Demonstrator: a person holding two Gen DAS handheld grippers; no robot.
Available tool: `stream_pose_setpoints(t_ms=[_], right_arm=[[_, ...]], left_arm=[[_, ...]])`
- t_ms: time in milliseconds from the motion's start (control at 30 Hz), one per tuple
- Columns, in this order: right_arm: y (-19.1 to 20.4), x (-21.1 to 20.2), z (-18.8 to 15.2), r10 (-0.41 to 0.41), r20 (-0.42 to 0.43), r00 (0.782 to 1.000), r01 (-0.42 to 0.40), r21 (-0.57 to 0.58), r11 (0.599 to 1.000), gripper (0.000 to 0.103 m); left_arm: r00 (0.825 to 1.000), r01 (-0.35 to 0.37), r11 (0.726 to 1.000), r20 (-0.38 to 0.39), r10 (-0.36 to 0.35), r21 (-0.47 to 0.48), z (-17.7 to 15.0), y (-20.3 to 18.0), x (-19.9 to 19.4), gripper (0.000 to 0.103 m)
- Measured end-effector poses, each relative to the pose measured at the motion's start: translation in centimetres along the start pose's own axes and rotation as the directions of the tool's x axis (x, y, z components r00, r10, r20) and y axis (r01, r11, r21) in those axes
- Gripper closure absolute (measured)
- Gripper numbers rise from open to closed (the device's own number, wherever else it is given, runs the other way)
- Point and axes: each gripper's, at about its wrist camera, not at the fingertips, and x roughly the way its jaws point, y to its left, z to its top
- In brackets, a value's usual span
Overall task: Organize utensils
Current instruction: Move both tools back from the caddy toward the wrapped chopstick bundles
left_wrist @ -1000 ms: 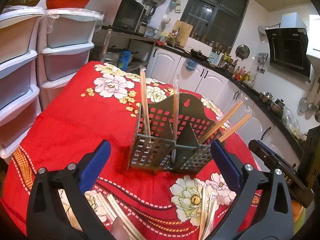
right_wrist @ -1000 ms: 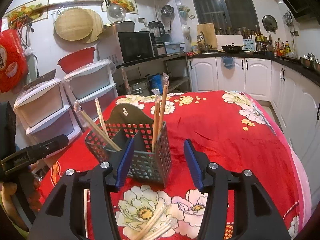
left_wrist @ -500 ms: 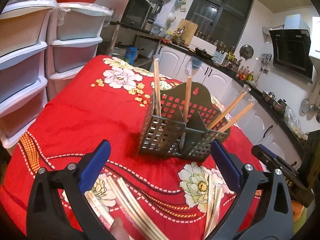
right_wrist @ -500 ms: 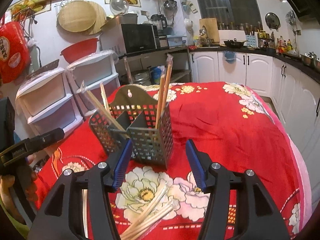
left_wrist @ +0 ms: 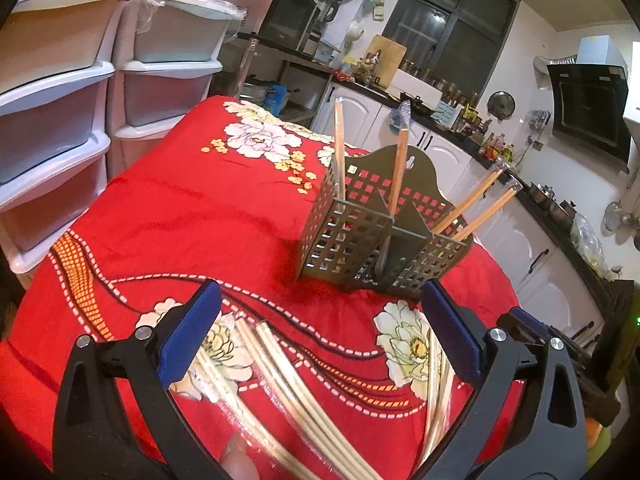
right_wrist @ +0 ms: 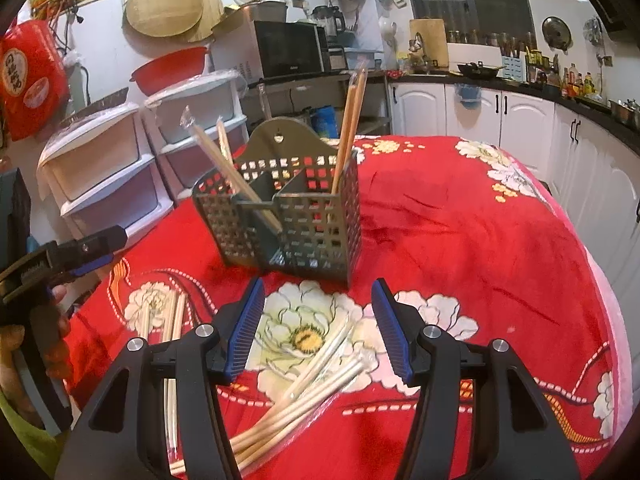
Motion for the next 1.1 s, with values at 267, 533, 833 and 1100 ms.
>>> stream_pose_setpoints(t_ms=[267, 533, 833, 1100], right_arm=[[0.6, 0.4, -1.3, 0.008, -0.037, 0.999, -0.008, -0.004, 1.000, 0.050], [0.9, 1.0, -2.9, 0.010, -0.086, 0.996, -0.010, -0.001, 1.000, 0.050], [0.4, 1.8, -4.3, 0.006, -0.128, 0.992, -0.003, 0.027, 1.000, 0.050], [0.0, 2.3, -5.1, -0.010, -0.143, 0.990, 0.016, 0.037, 0.999, 0.050]], left_arm=[[1.000, -0.016, 1.000, -0.010, 0.016, -0.017, -0.8, 1.0, -0.6, 0.012], [0.998, -0.032, 0.999, -0.048, 0.030, -0.026, -2.4, 1.9, -0.4, 0.012], [0.994, -0.041, 0.998, -0.100, 0.037, -0.039, -4.4, 2.8, 0.3, 0.012], [0.987, -0.053, 0.998, -0.154, 0.046, -0.040, -6.6, 3.3, 0.9, 0.012]])
